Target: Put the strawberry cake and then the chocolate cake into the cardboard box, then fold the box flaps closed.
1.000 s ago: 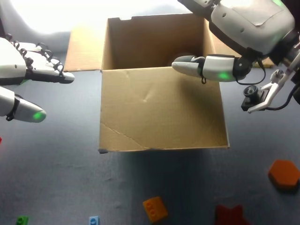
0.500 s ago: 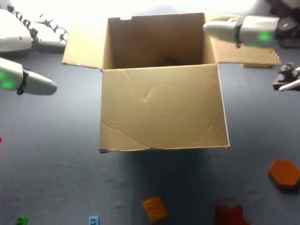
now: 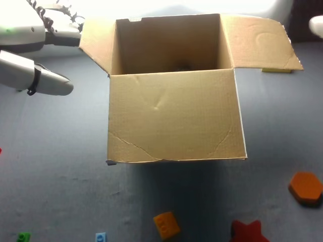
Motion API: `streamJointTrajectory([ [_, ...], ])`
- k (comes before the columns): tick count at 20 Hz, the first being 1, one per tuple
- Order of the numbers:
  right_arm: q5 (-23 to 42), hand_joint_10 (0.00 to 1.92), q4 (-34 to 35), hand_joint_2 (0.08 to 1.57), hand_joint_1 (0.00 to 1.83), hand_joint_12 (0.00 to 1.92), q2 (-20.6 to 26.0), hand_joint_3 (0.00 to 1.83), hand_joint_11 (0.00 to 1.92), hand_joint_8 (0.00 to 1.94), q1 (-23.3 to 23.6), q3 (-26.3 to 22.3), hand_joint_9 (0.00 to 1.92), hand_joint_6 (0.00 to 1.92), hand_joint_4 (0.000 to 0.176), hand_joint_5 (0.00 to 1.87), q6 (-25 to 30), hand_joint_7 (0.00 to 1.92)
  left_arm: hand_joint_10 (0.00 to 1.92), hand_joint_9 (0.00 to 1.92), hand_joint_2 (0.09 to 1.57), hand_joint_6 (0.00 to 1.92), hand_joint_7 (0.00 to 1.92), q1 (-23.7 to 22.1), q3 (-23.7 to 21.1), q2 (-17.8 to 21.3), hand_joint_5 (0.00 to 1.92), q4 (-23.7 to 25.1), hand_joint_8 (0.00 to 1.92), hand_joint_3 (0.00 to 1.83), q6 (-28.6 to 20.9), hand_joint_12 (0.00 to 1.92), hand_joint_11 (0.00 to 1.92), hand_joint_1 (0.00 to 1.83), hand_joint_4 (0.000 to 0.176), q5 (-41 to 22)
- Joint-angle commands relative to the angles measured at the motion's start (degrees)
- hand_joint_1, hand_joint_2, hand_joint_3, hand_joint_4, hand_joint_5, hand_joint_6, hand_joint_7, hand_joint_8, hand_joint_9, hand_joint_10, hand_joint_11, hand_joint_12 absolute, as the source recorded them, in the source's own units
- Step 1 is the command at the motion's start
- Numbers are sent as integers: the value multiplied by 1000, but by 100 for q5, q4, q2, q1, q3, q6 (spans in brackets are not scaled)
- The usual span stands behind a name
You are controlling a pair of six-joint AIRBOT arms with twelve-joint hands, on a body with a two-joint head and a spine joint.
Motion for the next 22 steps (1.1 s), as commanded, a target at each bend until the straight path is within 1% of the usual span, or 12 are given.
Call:
streamJointTrajectory([
  [1,539,23,76,1080,373,434,73,0,0,0,-14,39,114,5,0,106,-239,168,2,149,1224,1,156,-108,-27,64,165,-327,2,0,39,585,0,0,0,-25],
  [4,384,24,1563,1094,313,516,-62,3,0,2,-70,210,140,5,0,114,-1173,179,5,130,1234,3,143,-214,-234,64,149,-211,2,0,116,478,0,0,0,43],
  [5,297,24,1908,1108,300,576,-103,7,0,1,-74,266,151,9,0,135,-1334,182,12,168,1233,5,175,-230,-279,63,166,-154,7,0,119,580,0,0,0,77],
  [7,88,16,2334,1110,274,532,-177,5,0,0,-113,332,139,5,0,130,-1609,172,9,174,1237,2,176,-240,-376,61,161,-114,4,1,161,568,0,0,0,117],
  [8,-250,4,2341,1125,233,388,-224,7,0,2,-158,332,113,4,0,107,-1884,137,4,172,1244,1,179,-241,-450,56,161,-38,3,4,194,545,0,0,0,148],
  [9,-497,4,2341,1125,233,388,-252,7,0,2,-165,326,113,4,0,107,-2096,137,4,172,1244,1,179,-240,-488,56,161,26,3,4,196,545,0,0,0,162],
  [11,-601,0,2340,1181,128,240,-343,14,0,1,-308,283,102,3,0,111,-2330,145,4,178,1247,3,194,-218,-576,52,171,199,6,3,199,513,0,0,0,186],
  [13,-639,6,2337,1220,107,283,-422,16,0,5,-406,285,118,9,0,134,-2383,168,1,170,1250,2,188,-184,-624,44,162,267,2,3,214,483,0,0,0,186],
  [14,-708,9,2292,1256,29,297,-464,27,0,4,-438,284,125,7,0,131,-2402,170,2,172,1249,0,182,-184,-637,43,158,295,0,2,230,479,0,0,0,186],
  [15,-796,6,2185,1281,0,300,-515,35,0,3,-458,283,118,7,0,133,-2400,169,4,185,1234,3,188,-181,-639,43,166,331,2,0,264,534,0,0,0,184],
  [20,-1030,2,869,1331,0,408,-541,18,0,2,-409,58,111,3,0,140,-1430,163,5,195,1237,0,184,-165,-738,43,162,483,3,0,323,574,0,0,0,193],
  [22,-982,6,218,1345,0,250,-480,8,0,1,-373,-174,114,6,0,128,-1011,170,2,183,1236,1,170,-163,-836,46,165,637,2,0,329,614,0,0,0,205],
])
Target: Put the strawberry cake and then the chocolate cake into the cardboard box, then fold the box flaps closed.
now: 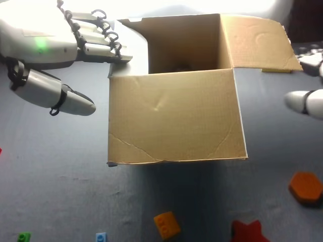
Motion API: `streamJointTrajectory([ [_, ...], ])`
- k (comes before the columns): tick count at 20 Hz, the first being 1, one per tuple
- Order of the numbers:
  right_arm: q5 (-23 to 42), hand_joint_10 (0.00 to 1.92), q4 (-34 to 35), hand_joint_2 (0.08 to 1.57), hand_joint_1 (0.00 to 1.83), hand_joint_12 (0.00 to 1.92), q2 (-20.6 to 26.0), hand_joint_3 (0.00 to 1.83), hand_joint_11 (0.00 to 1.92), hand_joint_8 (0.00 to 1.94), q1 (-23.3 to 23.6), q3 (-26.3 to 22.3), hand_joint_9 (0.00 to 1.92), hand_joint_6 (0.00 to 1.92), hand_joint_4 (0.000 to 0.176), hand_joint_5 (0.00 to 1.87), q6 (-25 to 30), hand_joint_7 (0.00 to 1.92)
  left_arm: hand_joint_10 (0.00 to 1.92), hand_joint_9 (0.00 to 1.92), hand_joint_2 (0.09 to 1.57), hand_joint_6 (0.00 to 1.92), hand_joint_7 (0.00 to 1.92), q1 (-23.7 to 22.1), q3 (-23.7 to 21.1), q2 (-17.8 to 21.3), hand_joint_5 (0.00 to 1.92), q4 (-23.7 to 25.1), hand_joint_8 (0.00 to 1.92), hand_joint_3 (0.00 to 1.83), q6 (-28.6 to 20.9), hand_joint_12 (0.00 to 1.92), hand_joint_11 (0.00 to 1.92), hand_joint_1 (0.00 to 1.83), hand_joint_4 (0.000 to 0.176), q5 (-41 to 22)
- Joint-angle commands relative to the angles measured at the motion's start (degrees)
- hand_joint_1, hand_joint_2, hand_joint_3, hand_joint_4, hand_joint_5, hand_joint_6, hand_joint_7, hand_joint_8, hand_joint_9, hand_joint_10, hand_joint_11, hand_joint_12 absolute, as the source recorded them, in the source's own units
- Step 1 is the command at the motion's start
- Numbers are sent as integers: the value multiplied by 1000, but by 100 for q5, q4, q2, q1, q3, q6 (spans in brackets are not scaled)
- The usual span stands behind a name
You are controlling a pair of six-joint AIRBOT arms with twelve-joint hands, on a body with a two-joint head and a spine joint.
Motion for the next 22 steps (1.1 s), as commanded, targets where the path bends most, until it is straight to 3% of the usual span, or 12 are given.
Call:
streamJointTrajectory([
  [1,466,4,-453,1350,0,206,124,5,0,1,65,-62,111,5,0,129,214,157,0,178,1239,0,173,-3,-45,48,162,-119,3,1,5,609,0,0,0,-131],
  [3,506,4,-768,1362,0,166,151,6,0,1,96,-219,97,8,0,143,441,146,10,203,1247,0,189,64,-105,53,163,-56,9,4,47,610,0,0,0,-129],
  [9,534,1,-803,1361,0,98,314,1,0,2,669,-500,85,6,0,130,505,145,3,197,1259,4,196,176,-164,51,166,0,5,5,75,625,0,0,0,-84],
  [12,539,2,-1273,1368,0,29,377,2,0,3,830,-744,74,7,0,121,691,138,0,181,1261,2,183,131,-155,50,163,1,0,4,75,616,0,0,0,-62],
  [17,548,8,-1593,1372,0,320,328,1,0,2,811,-1042,109,4,0,157,771,150,4,186,1265,1,183,-150,-6,69,163,-82,1,5,28,613,0,0,0,-75],
  [22,663,11,-1591,1372,0,327,120,0,0,7,554,-1041,117,11,0,175,646,166,1,182,1266,3,177,-320,677,73,171,-91,2,3,-248,590,0,0,0,-75],
])
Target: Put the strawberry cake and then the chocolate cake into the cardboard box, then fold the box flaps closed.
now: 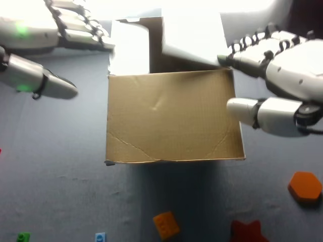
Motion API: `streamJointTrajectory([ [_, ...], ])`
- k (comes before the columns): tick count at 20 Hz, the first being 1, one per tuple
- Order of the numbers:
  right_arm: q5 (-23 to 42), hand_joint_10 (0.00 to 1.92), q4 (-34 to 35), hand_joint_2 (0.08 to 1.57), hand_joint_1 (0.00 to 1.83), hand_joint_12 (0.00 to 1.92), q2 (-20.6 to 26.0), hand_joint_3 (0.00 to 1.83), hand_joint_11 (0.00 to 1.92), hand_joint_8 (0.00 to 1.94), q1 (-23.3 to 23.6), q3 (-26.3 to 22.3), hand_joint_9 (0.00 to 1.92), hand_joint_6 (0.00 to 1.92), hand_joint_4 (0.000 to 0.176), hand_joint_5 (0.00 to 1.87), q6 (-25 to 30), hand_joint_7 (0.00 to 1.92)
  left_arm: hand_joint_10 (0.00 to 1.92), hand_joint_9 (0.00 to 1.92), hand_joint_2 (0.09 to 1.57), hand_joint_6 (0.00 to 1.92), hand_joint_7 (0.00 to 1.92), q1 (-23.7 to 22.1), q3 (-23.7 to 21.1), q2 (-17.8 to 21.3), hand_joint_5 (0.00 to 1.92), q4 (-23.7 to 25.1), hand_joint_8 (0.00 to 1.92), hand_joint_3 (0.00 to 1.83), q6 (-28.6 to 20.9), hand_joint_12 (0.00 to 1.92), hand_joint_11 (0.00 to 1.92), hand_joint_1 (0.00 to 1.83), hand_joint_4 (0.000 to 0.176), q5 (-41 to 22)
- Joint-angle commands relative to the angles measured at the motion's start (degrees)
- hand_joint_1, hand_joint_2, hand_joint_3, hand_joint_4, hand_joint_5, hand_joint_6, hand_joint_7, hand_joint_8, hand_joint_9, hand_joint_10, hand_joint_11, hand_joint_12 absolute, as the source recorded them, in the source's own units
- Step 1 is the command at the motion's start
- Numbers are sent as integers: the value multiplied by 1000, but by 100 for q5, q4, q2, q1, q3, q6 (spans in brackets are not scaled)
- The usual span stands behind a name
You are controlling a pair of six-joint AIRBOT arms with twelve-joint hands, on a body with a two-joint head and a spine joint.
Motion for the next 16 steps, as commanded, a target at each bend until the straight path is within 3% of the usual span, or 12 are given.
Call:
streamJointTrajectory([
  [1,579,17,-184,1366,0,417,47,0,0,10,18,11,138,8,0,173,9,191,2,186,1262,6,182,-67,122,68,185,-290,3,1,9,626,0,0,0,137],
  [8,440,5,-180,1358,0,462,-2,0,0,2,-124,7,134,3,0,191,-22,174,8,199,1262,4,196,111,738,76,180,40,7,1,11,610,0,0,0,-145],
  [10,377,6,-180,1363,0,381,-6,2,0,2,-128,7,110,0,0,184,-94,150,0,185,1265,0,191,335,661,130,173,70,2,2,11,582,0,0,0,-354],
  [16,317,9,-181,1357,0,451,65,0,0,3,31,2,130,1,0,176,-175,196,1,191,1258,2,201,951,230,287,185,-106,1,0,35,605,0,0,0,-896],
])
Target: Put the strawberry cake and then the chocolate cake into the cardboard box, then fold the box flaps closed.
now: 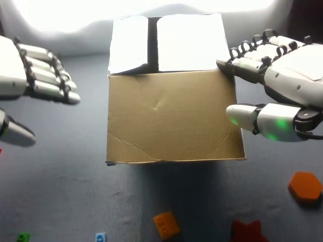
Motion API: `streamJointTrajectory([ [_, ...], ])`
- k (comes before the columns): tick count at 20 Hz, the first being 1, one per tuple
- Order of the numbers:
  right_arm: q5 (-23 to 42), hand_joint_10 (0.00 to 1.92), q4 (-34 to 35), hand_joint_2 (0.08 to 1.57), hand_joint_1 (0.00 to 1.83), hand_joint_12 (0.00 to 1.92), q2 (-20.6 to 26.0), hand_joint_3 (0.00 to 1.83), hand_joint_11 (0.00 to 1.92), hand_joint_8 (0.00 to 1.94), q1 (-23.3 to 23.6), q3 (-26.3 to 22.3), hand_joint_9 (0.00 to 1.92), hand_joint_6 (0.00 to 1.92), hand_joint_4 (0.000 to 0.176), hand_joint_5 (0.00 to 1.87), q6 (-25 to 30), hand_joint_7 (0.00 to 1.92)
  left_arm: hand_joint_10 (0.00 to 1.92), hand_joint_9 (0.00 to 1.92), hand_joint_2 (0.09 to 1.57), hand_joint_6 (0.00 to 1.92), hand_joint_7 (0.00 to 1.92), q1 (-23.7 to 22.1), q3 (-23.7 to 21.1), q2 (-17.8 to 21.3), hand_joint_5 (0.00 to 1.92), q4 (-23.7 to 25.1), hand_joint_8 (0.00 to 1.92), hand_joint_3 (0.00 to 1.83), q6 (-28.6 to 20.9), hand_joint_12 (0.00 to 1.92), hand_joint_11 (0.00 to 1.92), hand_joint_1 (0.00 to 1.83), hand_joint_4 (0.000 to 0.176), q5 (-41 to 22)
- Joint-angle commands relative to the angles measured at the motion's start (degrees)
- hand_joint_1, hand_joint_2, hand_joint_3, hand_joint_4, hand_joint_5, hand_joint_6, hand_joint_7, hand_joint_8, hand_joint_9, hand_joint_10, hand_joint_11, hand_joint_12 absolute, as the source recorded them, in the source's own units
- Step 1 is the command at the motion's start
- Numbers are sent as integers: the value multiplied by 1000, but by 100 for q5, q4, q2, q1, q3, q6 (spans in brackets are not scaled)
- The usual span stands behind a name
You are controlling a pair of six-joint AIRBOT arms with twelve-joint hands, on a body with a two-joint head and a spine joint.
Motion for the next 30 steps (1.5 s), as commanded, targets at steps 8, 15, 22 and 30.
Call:
streamJointTrajectory([
  [8,408,9,-158,1353,0,435,930,0,0,6,423,-116,138,9,0,187,778,205,9,194,1253,5,185,664,-623,135,181,-963,4,0,320,601,0,0,0,-95],
  [15,652,4,170,1355,0,396,1764,1,0,3,453,-104,127,10,0,165,1244,156,6,164,1261,9,171,780,-1174,138,181,-1091,3,6,359,599,0,0,0,-53],
  [22,551,4,485,1367,0,389,1654,2,0,3,560,-161,135,1,0,170,1226,182,3,169,1268,1,179,764,-1747,242,171,-1152,1,2,357,597,0,0,0,-250],
  [30,904,12,788,1365,0,489,1641,0,0,5,641,-158,168,2,0,182,1266,218,3,159,1270,2,180,-315,-1846,429,185,-1327,4,0,-303,583,0,0,0,-1097],
])
